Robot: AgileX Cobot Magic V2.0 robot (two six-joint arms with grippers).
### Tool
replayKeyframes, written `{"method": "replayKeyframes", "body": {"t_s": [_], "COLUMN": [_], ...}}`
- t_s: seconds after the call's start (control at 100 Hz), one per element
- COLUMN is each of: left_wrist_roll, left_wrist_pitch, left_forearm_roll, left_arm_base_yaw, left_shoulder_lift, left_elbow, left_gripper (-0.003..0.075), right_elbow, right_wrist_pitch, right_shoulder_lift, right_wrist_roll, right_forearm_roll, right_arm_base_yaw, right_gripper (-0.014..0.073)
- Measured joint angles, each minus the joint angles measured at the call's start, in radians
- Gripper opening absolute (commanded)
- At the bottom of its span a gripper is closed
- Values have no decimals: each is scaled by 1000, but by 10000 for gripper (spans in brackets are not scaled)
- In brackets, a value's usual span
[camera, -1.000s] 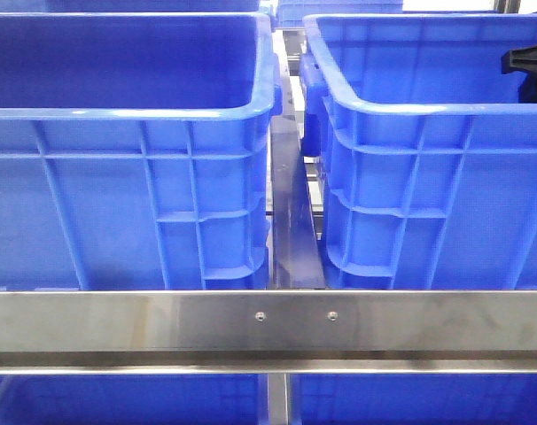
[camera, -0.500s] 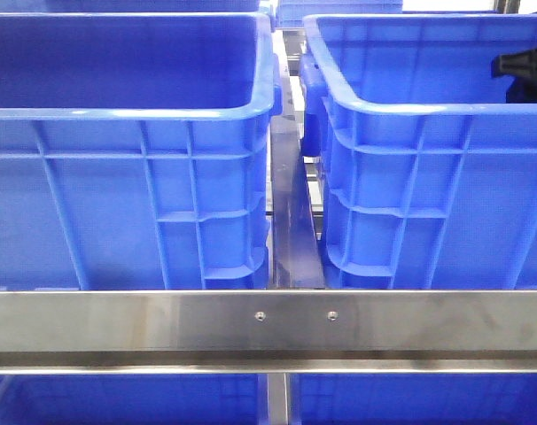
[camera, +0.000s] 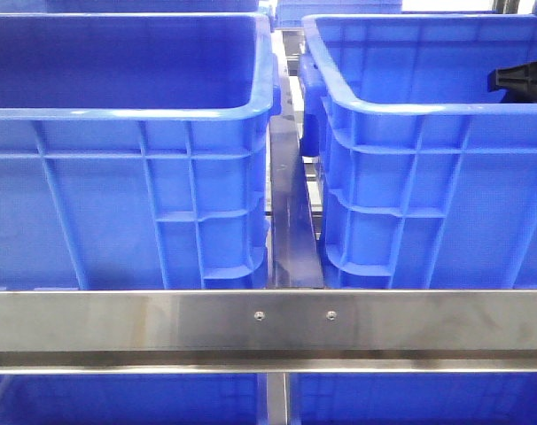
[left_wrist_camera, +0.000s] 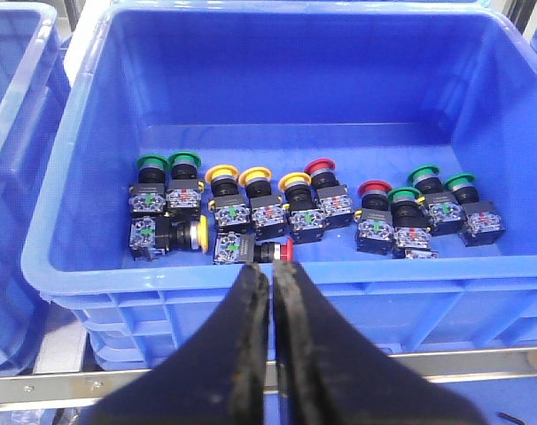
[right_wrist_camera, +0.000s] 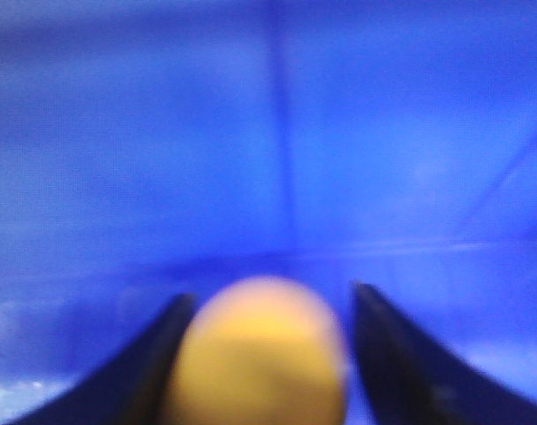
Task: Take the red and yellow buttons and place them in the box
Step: 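Carry the yellow button with the right gripper down into the crate, then open the right gripper to release the yellow button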
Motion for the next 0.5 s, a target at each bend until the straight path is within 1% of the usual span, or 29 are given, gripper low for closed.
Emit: {"method": "replayKeyframes", "body": {"t_s": [0.06,0.28,0.5], "left_wrist_roll": [0,0,0], "left_wrist_pitch": [0,0,0], "left_forearm_roll": [0,0,0], "left_arm_base_yaw": [0,0,0], "left_shoulder_lift": [0,0,0], "left_elbow": [0,0,0], "left_gripper": [-19,-19,-19], "right_elbow": [0,2,82], "right_wrist_pitch": [0,-4,-2], "right_shoulder_lift": [0,-44,-217], "right_wrist_roll": [0,0,0], "right_forearm_roll": [0,0,0], "right_arm_base_yaw": [0,0,0], "right_gripper": [580,581,581]}}
